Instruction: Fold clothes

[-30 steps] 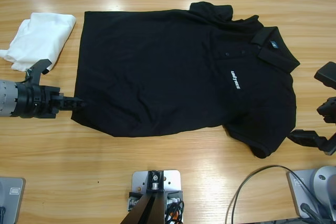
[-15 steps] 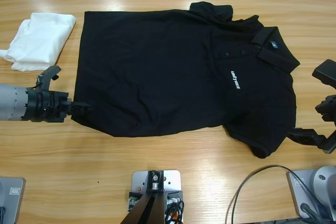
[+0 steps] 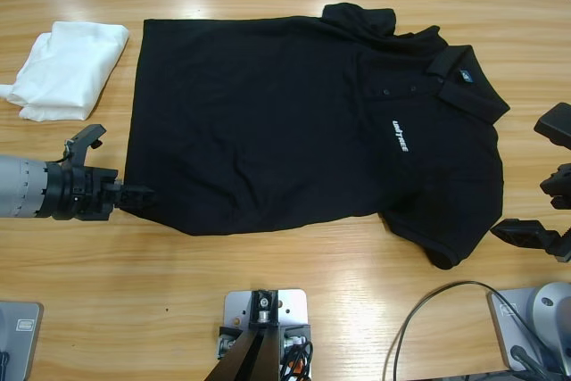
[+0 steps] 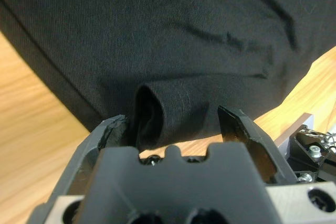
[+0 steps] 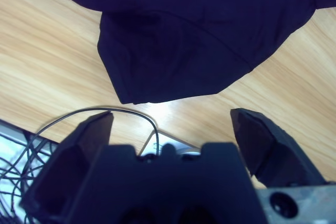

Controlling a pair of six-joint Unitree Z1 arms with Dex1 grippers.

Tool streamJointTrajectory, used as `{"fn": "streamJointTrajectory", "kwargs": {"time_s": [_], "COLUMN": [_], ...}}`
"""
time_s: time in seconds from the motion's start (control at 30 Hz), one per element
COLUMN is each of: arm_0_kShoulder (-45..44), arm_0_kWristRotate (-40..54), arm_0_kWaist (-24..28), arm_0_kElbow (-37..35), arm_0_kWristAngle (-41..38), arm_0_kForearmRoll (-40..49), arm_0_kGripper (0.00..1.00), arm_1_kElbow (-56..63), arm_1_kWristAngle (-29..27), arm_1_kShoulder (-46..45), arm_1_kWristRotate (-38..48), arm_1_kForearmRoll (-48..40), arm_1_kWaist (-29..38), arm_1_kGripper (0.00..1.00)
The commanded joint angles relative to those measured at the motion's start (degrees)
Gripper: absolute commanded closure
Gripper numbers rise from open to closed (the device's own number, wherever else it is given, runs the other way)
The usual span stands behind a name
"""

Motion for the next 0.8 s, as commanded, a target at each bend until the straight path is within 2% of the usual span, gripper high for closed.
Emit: {"fn": "streamJointTrajectory", "kwargs": {"time_s": [0.03, 0.13, 0.33, 0.4, 0.43, 0.57, 0.63, 0.8], "arm_0_kShoulder": [-4.2, -5.9, -5.9, -6.1, -6.3, -8.1, -12.3, -22.0], "arm_0_kWristRotate": [-2.7, -4.7, -4.3, -4.4, -4.6, -7.9, -11.6, -23.2], "arm_0_kWaist": [-1.6, -3.4, -3.6, -3.6, -3.6, -3.6, -4.1, -4.3], "arm_0_kElbow": [3.3, 3.3, 3.8, 3.7, 3.8, 3.8, 3.4, -0.3], "arm_0_kWristAngle": [-1.8, -2.4, 0.5, -0.4, -0.8, -3.2, -4.7, -0.9], "arm_0_kForearmRoll": [0.5, 1.6, -0.1, 0.2, 0.7, 6.4, 10.8, 24.8], "arm_0_kGripper": [0.345, 0.345, 0.344, 0.466, 0.469, 0.469, 0.469, 0.467], "arm_1_kElbow": [0.4, 0.3, 0.4, 0.4, 0.3, 0.4, 0.4, -0.1], "arm_1_kWristAngle": [-0.5, -0.4, -0.3, -0.3, -0.3, 0.0, 0.3, 0.6], "arm_1_kShoulder": [1.2, 1.3, 0.6, 0.4, 0.4, 0.3, -0.3, -1.3], "arm_1_kWristRotate": [-0.5, -0.5, -0.5, -0.5, -0.5, -0.4, -0.4, -1.4], "arm_1_kForearmRoll": [0.1, -0.4, -0.2, -0.2, -0.3, -0.2, 0.2, 2.1], "arm_1_kWaist": [0.5, 0.5, 0.5, 0.5, 0.5, 0.5, 0.5, 1.0], "arm_1_kGripper": [0.092, 0.092, 0.092, 0.095, 0.095, 0.096, 0.092, 0.082]}}
